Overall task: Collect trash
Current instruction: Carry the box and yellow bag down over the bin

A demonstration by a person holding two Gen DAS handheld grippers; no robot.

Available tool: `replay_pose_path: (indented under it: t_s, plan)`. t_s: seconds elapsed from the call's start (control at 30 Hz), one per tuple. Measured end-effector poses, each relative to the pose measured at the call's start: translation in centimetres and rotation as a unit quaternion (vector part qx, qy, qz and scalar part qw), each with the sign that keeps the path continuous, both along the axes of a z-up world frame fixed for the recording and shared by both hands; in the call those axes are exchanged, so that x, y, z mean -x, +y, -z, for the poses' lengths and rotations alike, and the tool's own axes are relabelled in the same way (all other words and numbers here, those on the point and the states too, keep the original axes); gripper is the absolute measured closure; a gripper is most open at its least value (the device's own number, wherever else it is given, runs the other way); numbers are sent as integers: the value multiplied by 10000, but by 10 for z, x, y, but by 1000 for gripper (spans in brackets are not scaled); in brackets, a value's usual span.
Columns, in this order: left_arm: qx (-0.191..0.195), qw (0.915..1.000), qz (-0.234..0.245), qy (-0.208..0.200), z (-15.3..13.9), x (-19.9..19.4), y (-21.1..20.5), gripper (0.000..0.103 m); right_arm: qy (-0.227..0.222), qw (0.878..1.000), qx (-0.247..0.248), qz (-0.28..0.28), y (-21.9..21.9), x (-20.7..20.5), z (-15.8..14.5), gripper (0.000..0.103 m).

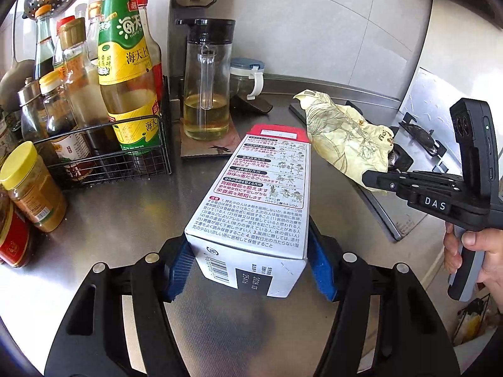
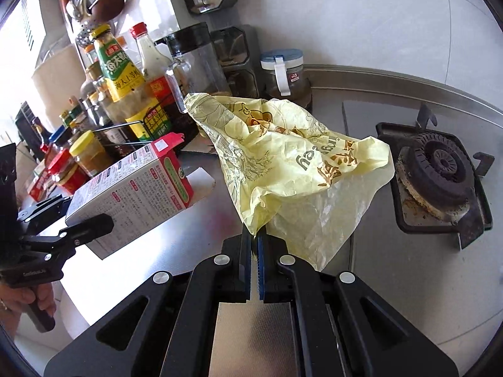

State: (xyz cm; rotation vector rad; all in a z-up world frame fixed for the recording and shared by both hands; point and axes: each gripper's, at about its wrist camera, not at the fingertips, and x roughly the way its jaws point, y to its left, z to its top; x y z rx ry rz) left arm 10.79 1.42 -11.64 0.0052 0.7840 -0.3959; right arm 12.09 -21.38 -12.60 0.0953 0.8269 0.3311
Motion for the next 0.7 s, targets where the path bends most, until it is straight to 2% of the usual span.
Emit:
replay_pose_path:
  t_s: [0.17,0.33,0.5,0.7]
  plan:
    - [102,9999,-75,56,-14,48,1,42,-13,9998,-126,-126,-2,47,-12,98]
    - [-5,9999,-84,151,-16,109,-1,42,38,9990,-291,-345,-1,102,-18,98]
    - [17,9993,-87,371,-4,167,3,42,185,9967,-325,-726,-4,162,-17,98]
    - [-2,9969,-186,770,30,214,6,42,648,9915,-254,-1103,-7,218,16,98]
